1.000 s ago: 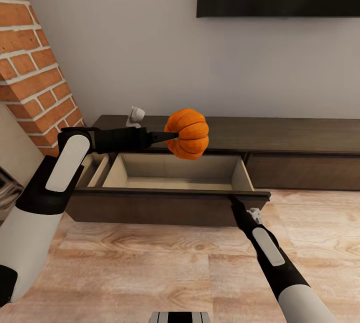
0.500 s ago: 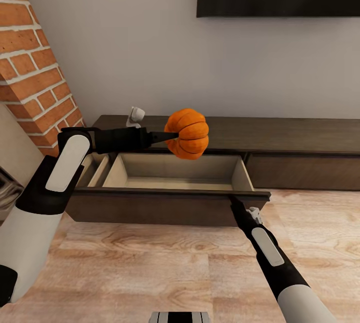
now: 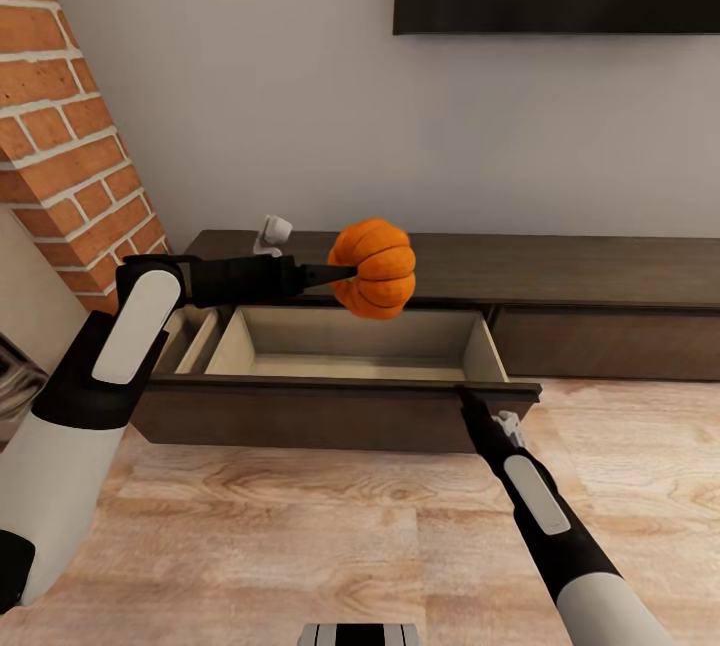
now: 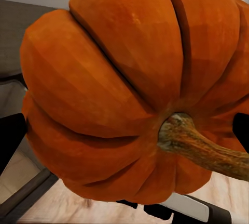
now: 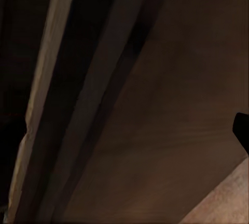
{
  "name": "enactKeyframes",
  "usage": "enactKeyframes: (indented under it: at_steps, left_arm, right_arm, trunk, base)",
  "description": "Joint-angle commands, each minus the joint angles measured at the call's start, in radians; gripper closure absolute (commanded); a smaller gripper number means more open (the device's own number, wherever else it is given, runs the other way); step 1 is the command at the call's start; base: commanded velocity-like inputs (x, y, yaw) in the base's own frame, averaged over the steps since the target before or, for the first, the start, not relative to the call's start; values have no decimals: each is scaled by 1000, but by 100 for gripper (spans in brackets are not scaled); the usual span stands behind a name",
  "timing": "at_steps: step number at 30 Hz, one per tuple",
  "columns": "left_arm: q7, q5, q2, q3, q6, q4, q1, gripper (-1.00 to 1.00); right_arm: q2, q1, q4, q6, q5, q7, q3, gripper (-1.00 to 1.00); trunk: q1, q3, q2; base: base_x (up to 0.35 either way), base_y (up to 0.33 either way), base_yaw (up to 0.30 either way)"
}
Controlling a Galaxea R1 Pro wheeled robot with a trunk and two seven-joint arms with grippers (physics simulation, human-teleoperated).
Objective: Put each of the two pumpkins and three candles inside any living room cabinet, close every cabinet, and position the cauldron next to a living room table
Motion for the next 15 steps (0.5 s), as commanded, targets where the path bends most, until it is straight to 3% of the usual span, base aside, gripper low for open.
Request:
enactKeyframes:
  at_steps: [1,10,15]
  left_arm:
    - [-6,-3,1,-3,2,0,-1,100]
    - [1,-4,0,-23,2,4,-1,100]
    - [10,-3,-1,-23,2,7,-1,100]
  right_arm:
    - [-1,2,-9,1,-7,-3,3,-100]
    - [0,24,-55,0,-6,2,4,-100]
    - [0,40,-84,2,16,1,4,-100]
  trunk:
    - [0,-1,0]
    - [0,-1,0]
    - [0,-1,0]
  base:
    - [0,0,0]
    - [0,0,0]
    - [0,0,0]
